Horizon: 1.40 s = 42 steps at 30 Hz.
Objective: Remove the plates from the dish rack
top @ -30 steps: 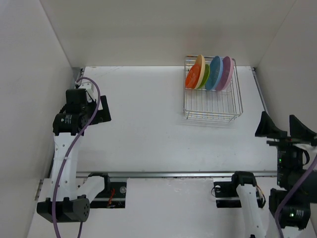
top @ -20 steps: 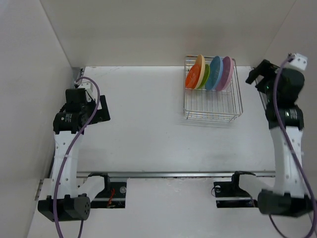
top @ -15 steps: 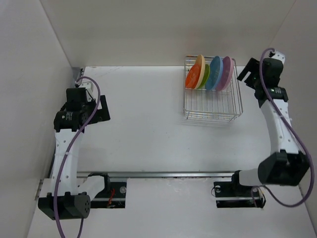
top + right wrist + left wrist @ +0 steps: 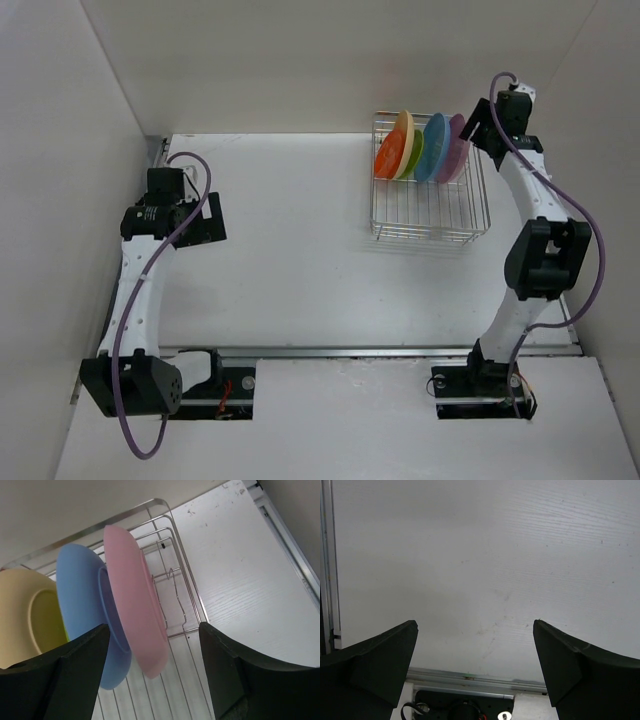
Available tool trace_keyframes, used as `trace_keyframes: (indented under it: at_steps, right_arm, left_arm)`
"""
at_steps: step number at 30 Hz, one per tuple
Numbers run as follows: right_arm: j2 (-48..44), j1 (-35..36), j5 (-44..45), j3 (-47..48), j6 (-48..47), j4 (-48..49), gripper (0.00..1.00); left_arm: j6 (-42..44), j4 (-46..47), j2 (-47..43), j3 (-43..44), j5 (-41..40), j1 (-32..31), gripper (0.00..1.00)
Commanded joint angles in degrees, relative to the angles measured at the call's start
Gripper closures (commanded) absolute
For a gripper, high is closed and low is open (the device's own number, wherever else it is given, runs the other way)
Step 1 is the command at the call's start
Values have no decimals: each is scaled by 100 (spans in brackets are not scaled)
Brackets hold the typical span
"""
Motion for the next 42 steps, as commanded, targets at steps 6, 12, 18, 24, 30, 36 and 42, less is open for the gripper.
trace_keyframes:
  at_steps: [6,12,18,24,30,36,42]
  right_arm:
    - [657,181,499,364,-125,358,30]
    - [720,488,1246,364,-450,368,73]
    - [-194,1007,2845,399,-871,438,100]
    - [-738,1288,4787,1162,-2152,438,100]
    - [-1731,2050,4663,1007,-2455,500,100]
    - [-2481,2879,-205,-557,-1018,534,100]
    - [-561,3608,-3277,-305,-399,581,100]
  left_arm:
    - [43,89,83,95,-170,24,0]
    - [43,89,83,95,-170,24,0]
    - [43,89,-32,95,-117,24,0]
    - [43,89,-137,95,-47,-37,0]
    - [43,89,-304,95,-318,-38,0]
    - [-62,89,-418,43,-1285,-38,0]
    - [-115,89,-471,43,-1462,-38,0]
